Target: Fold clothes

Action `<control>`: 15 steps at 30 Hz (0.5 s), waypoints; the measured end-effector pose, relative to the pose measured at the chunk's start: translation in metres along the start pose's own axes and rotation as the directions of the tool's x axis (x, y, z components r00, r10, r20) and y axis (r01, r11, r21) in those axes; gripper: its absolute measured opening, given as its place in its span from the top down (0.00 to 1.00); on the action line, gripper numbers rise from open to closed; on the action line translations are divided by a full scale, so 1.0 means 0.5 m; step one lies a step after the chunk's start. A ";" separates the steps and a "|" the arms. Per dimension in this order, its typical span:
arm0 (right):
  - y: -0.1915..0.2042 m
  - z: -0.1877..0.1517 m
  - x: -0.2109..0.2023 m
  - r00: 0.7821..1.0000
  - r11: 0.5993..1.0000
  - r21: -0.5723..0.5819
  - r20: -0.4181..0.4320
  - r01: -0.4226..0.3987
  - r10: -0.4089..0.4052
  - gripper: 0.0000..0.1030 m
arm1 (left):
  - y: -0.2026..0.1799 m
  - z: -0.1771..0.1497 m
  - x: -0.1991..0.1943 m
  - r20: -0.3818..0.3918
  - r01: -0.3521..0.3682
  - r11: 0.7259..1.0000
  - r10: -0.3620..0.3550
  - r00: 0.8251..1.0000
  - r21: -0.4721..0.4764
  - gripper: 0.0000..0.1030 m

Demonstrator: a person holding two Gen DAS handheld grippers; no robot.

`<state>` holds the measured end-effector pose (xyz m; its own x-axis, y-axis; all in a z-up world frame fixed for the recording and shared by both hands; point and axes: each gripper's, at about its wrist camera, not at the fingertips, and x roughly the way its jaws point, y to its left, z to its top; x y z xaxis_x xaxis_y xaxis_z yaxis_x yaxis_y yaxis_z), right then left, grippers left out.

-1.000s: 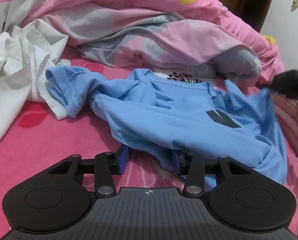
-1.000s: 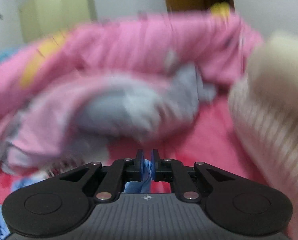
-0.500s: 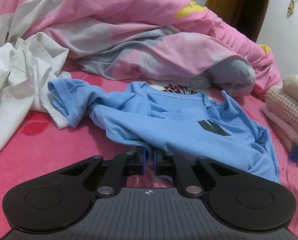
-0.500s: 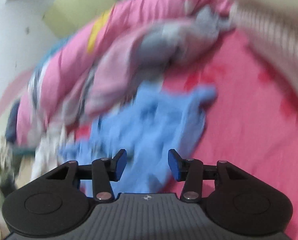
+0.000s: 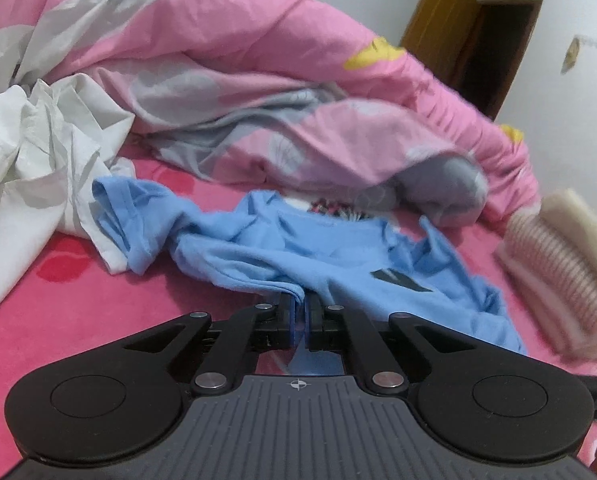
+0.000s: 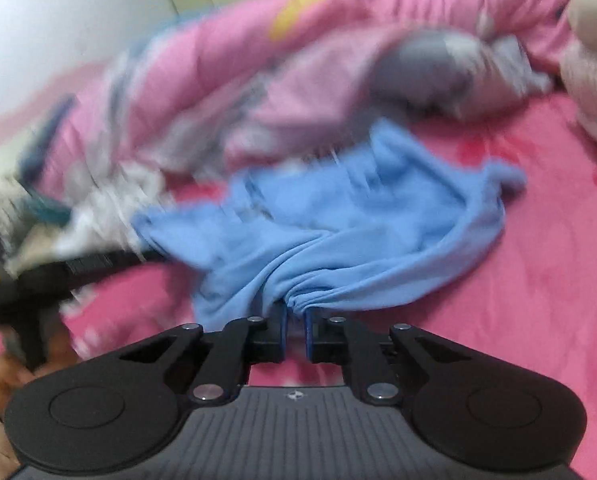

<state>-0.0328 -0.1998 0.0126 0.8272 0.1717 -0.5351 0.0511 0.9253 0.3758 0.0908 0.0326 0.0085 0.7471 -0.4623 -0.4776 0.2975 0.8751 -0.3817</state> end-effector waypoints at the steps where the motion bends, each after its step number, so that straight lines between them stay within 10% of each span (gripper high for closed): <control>1: 0.001 0.013 -0.017 0.999 0.999 0.017 0.033 -0.039 0.038 0.92 | 0.005 0.007 -0.009 0.015 0.015 1.000 -0.015 1.000 -0.017 0.98; 10: -0.098 0.116 -0.003 0.983 0.951 0.269 0.140 -0.151 0.117 0.92 | 0.065 0.032 -0.006 0.016 0.068 0.970 -0.066 0.998 -0.232 0.95; 15: -0.175 0.106 0.120 1.000 0.934 0.358 0.024 -0.002 -0.006 0.91 | 0.086 0.022 0.023 -0.047 0.048 0.959 -0.063 0.997 -0.280 0.92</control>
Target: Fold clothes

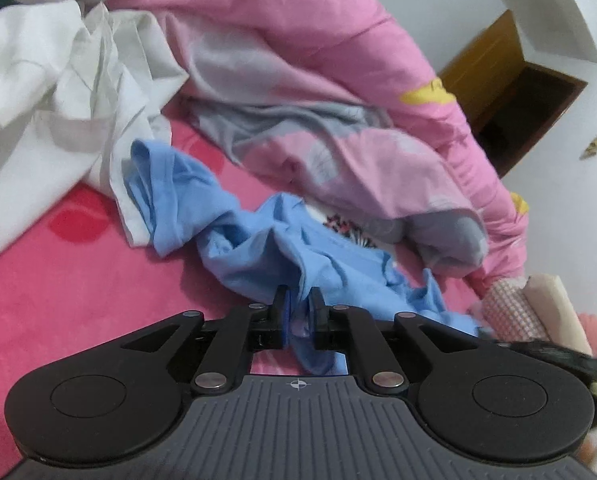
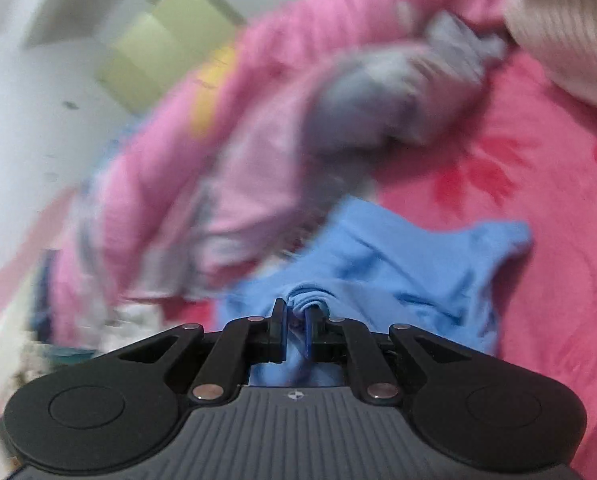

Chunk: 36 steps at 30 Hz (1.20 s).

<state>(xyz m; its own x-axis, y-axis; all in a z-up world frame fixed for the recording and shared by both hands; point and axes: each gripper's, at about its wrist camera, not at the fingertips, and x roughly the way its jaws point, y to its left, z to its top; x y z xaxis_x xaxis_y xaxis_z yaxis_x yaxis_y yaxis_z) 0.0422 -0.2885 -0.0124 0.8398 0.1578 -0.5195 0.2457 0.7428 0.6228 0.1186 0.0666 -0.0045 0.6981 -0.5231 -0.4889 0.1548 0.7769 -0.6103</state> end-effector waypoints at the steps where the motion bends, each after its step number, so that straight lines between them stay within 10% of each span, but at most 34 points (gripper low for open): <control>1: -0.014 -0.004 0.025 0.999 0.999 0.004 -0.033 0.043 -0.043 0.91 | -0.002 -0.003 0.004 -0.010 -0.008 1.000 0.008 1.000 0.010 0.92; 6: -0.040 -0.021 0.008 0.997 0.996 0.050 -0.041 0.068 -0.066 0.78 | -0.009 -0.017 0.020 -0.060 -0.038 0.998 0.041 0.997 0.058 0.90; 12: 0.063 -0.075 -0.132 0.995 0.972 -0.220 0.084 0.080 -0.063 0.69 | -0.016 -0.029 0.028 -0.090 -0.065 0.994 0.073 0.993 0.093 0.89; 19: 0.255 -0.232 -0.071 0.994 0.698 -0.709 0.042 0.104 -0.105 0.40 | -0.006 -0.040 0.042 -0.104 -0.106 0.990 0.116 0.988 0.097 0.89; 22: 0.273 -0.271 0.002 0.975 0.579 -0.792 0.089 0.194 -0.205 0.45 | 0.000 -0.037 0.044 -0.107 -0.103 0.991 0.111 0.988 0.082 0.89; 25: 0.247 -0.241 0.036 0.964 0.651 -0.723 0.080 0.231 -0.254 0.93 | -0.002 -0.038 0.049 -0.110 -0.107 0.991 0.116 0.987 0.084 0.89; 32: 0.216 -0.126 -0.096 0.999 0.911 -0.412 0.044 0.014 0.004 0.96 | 0.004 -0.035 0.045 -0.104 -0.104 0.993 0.109 0.989 0.054 0.89; 36: 0.164 -0.044 -0.169 0.971 0.966 -0.119 0.029 -0.231 0.236 0.96 | 0.006 -0.036 0.042 -0.097 -0.110 0.993 0.114 0.989 0.051 0.89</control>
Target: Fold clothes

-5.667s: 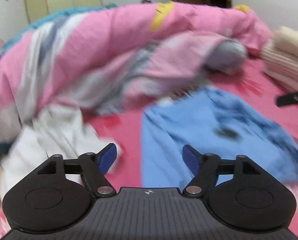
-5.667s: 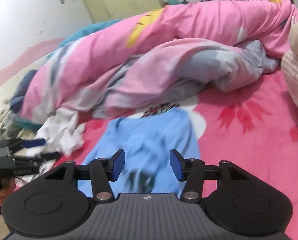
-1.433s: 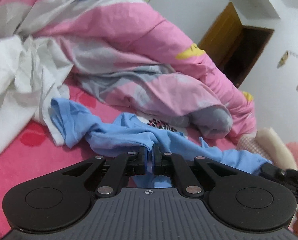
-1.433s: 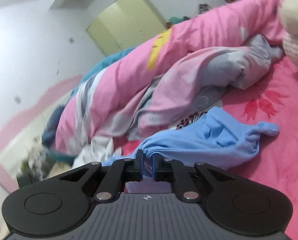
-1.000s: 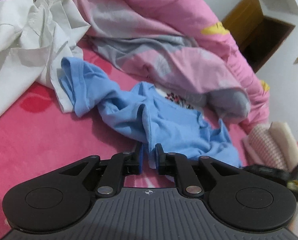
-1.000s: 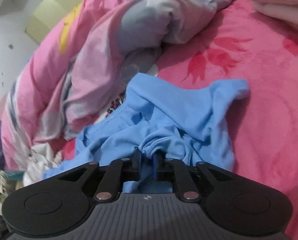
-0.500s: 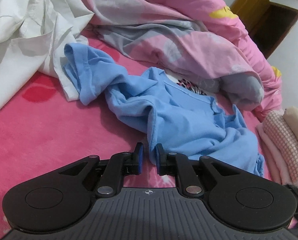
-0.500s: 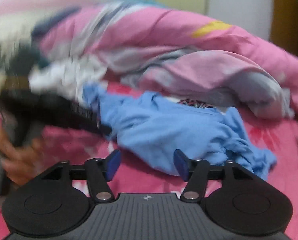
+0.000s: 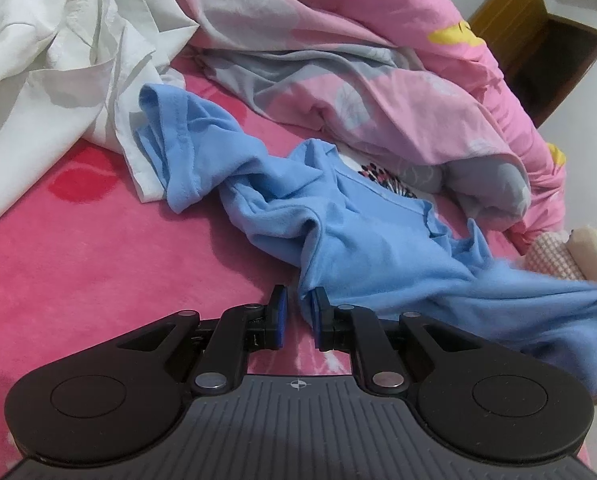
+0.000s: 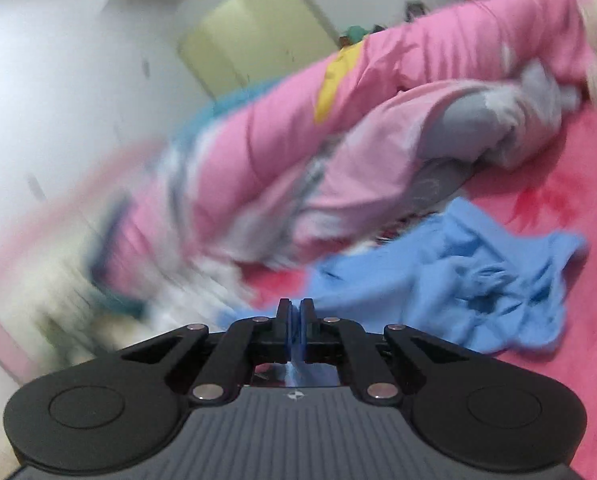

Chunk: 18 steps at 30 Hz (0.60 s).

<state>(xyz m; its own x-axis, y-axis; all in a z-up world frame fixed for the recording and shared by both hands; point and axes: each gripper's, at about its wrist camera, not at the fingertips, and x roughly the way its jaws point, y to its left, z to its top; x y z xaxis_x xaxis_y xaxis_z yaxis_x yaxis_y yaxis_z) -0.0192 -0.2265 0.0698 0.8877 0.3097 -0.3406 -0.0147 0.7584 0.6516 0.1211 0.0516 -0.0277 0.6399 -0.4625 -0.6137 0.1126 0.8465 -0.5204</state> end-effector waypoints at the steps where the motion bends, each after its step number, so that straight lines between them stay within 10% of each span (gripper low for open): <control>1: -0.013 0.011 -0.013 0.999 0.997 0.070 0.005 -0.043 0.043 0.96 | 0.001 0.000 -0.001 0.000 0.000 1.000 0.000 1.000 -0.003 0.89; 9: -0.104 -0.022 -0.098 0.981 0.901 0.402 -0.035 -0.162 0.191 0.96 | 0.010 0.004 -0.003 0.012 -0.015 1.000 0.015 1.000 -0.022 0.89; 15: -0.137 -0.074 -0.194 1.000 0.910 0.414 -0.003 -0.027 0.031 0.96 | 0.017 0.000 -0.009 0.033 -0.041 0.999 0.042 0.999 -0.013 0.89; 18: -0.137 -0.083 -0.215 0.981 0.929 0.317 -0.062 0.192 -0.181 0.95 | 0.011 -0.007 -0.020 0.058 -0.060 0.998 0.059 0.997 0.019 0.89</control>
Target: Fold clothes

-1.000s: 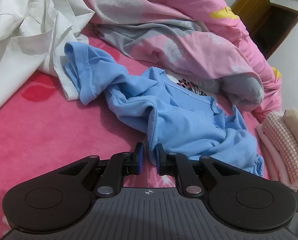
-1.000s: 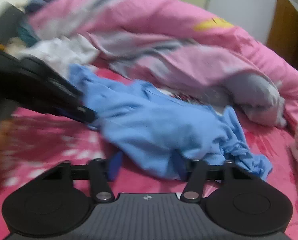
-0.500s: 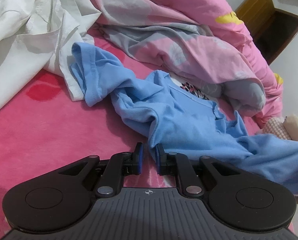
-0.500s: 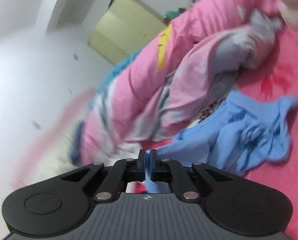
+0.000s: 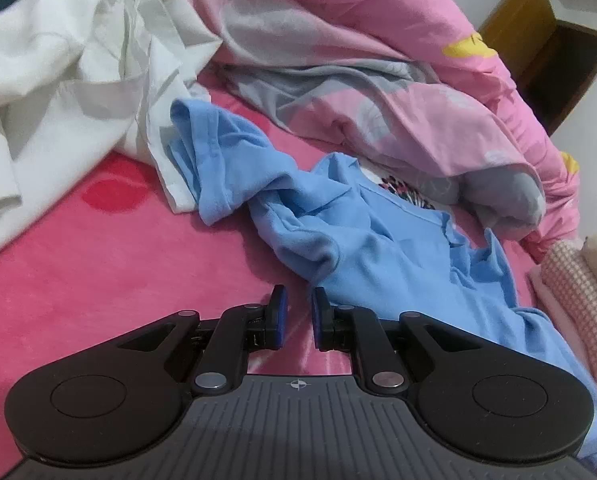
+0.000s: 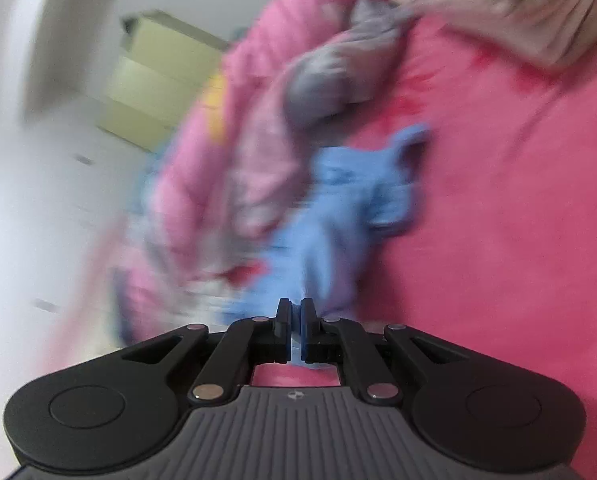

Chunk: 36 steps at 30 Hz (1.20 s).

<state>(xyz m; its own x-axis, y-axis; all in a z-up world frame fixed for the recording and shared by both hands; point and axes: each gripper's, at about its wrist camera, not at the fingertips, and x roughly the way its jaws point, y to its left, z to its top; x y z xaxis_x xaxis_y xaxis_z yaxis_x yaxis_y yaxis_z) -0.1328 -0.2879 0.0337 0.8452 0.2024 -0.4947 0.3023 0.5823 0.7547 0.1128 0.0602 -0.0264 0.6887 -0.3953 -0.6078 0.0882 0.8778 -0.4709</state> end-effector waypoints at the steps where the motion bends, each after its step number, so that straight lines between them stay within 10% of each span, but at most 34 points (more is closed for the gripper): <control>1: 0.006 -0.006 -0.002 0.995 0.994 -0.056 0.015 0.098 -0.097 0.95 | -0.002 -0.002 -0.007 0.015 -0.009 1.000 0.009 1.000 0.014 0.89; 6: 0.086 -0.065 -0.006 0.938 0.843 -0.412 0.161 0.346 -0.306 0.94 | -0.003 -0.008 -0.023 0.035 -0.003 0.999 0.002 0.999 0.034 0.89; 12: 0.217 -0.190 0.064 0.975 0.578 -0.793 0.086 0.191 -0.204 0.88 | -0.043 -0.014 -0.020 0.003 0.048 0.992 -0.048 0.999 0.114 0.89; 19: 0.249 -0.252 0.262 0.943 0.348 -0.918 0.071 0.189 -0.325 0.73 | -0.068 -0.030 -0.017 -0.035 0.053 0.983 -0.048 0.998 0.177 0.89; 23: 0.210 -0.191 0.319 0.932 0.460 -0.870 -0.002 0.176 -0.361 0.88 | -0.064 -0.023 -0.024 -0.037 0.073 0.984 -0.068 0.997 0.164 0.89; 29: 0.163 -0.027 0.249 0.991 0.850 -0.523 -0.061 0.067 -0.116 0.97 | -0.064 -0.021 -0.025 -0.069 0.131 0.981 -0.122 0.990 0.146 0.89; 36: 0.035 0.056 0.280 0.996 0.964 -0.258 -0.048 0.063 -0.078 0.97 | -0.082 -0.037 -0.015 -0.108 0.168 0.966 -0.149 0.983 0.195 0.88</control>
<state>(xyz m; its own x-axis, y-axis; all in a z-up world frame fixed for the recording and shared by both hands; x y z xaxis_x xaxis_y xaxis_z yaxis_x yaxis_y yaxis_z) 0.0031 -0.2714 -0.0101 0.7971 0.1937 -0.5719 0.2312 0.7770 0.5855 0.0908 0.0222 -0.0142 0.5858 -0.5483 -0.5968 0.3412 0.8348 -0.4321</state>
